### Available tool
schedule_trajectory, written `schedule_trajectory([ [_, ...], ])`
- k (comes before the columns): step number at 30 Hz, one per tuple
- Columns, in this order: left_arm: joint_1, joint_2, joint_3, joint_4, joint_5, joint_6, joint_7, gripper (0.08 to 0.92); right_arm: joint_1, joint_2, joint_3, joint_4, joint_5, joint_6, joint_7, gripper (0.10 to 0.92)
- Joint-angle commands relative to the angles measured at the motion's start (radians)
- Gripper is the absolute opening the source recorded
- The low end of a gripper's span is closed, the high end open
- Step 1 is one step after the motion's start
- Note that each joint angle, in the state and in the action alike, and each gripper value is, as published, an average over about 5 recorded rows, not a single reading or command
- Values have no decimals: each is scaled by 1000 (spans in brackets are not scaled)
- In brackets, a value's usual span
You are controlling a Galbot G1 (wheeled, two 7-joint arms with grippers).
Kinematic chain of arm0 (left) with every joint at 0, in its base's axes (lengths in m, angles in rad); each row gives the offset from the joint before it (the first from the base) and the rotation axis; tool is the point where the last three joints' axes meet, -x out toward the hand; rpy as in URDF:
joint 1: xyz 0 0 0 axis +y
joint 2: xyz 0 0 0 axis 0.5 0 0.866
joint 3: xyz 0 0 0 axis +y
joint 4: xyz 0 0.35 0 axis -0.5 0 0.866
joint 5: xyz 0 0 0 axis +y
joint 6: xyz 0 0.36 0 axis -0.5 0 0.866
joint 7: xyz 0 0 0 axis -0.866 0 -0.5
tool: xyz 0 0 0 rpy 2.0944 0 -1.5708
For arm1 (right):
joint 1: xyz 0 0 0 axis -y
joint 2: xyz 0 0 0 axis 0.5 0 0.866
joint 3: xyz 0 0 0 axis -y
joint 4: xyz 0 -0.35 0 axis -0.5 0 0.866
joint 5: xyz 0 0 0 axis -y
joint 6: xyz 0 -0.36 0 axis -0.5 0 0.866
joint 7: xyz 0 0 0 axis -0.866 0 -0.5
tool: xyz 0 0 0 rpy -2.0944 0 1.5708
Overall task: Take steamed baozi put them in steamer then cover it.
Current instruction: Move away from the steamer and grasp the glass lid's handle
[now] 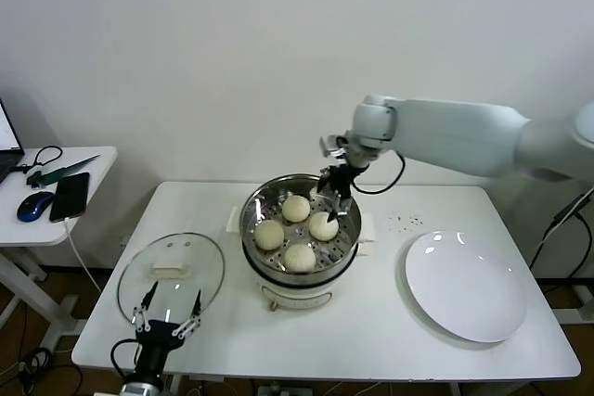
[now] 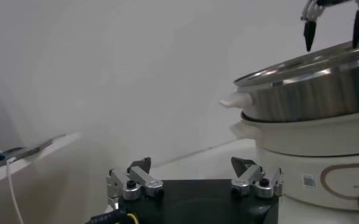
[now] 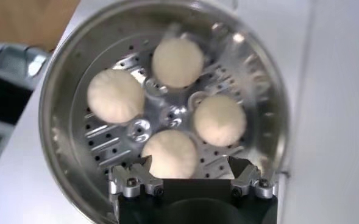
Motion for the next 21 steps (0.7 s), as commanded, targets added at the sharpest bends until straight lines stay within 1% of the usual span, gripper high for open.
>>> schedule_trajectory([
  [1,-2,0,-15,3,11,2,0,823,-115,-366,191,198,70,207,324,823],
  [6,-3,-4,-24,4,23,8,-1,823,-378,-513,476,257,37,263,459,823],
  [10,-4,-14,-34,0,58,12,-1,823,-668,-573,799,281,-21,273,492,823],
  [16,-13,-21,-48,-16,107,44,0,823,-1077,-591,1259,327,-72,271,514,823],
  [21,-33,-19,-64,-30,164,73,0,823,-1347,-543,1569,363,-108,259,539,823],
])
